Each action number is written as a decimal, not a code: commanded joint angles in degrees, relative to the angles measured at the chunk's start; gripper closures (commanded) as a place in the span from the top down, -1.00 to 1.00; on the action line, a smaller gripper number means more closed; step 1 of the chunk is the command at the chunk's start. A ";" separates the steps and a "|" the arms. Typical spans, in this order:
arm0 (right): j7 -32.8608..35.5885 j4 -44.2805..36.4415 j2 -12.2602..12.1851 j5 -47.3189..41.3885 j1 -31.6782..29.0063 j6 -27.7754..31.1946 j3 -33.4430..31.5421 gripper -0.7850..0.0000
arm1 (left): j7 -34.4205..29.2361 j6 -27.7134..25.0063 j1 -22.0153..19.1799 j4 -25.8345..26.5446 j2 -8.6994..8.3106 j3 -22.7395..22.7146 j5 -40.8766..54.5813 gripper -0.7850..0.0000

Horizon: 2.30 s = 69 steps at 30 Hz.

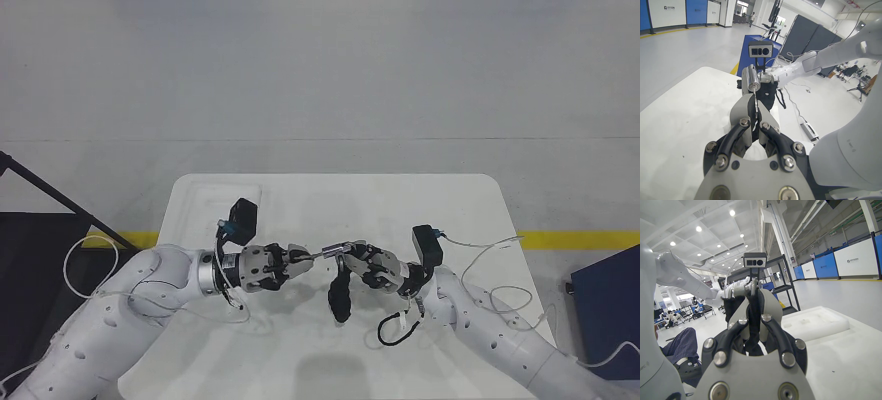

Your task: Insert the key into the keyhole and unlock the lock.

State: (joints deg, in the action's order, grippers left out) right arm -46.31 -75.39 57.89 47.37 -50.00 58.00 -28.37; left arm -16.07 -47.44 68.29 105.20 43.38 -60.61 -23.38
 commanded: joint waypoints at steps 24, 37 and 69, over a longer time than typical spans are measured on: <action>0.00 0.00 0.00 0.00 0.00 0.00 0.00 -1.00 | 31.88 25.43 14.95 11.65 1.50 -6.16 -59.82 -1.00; 0.00 0.00 0.00 0.00 0.00 0.00 0.00 -1.00 | 44.44 44.61 15.06 9.37 3.12 -2.56 -85.29 -1.00; 0.00 0.00 0.00 0.00 0.00 0.00 0.00 -1.00 | 30.68 73.79 12.98 3.69 8.10 3.75 -130.76 -1.00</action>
State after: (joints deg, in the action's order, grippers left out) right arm -46.31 -75.39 57.89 47.37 -50.00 58.00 -28.37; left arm 14.50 26.38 81.25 108.96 51.39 -56.86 -154.24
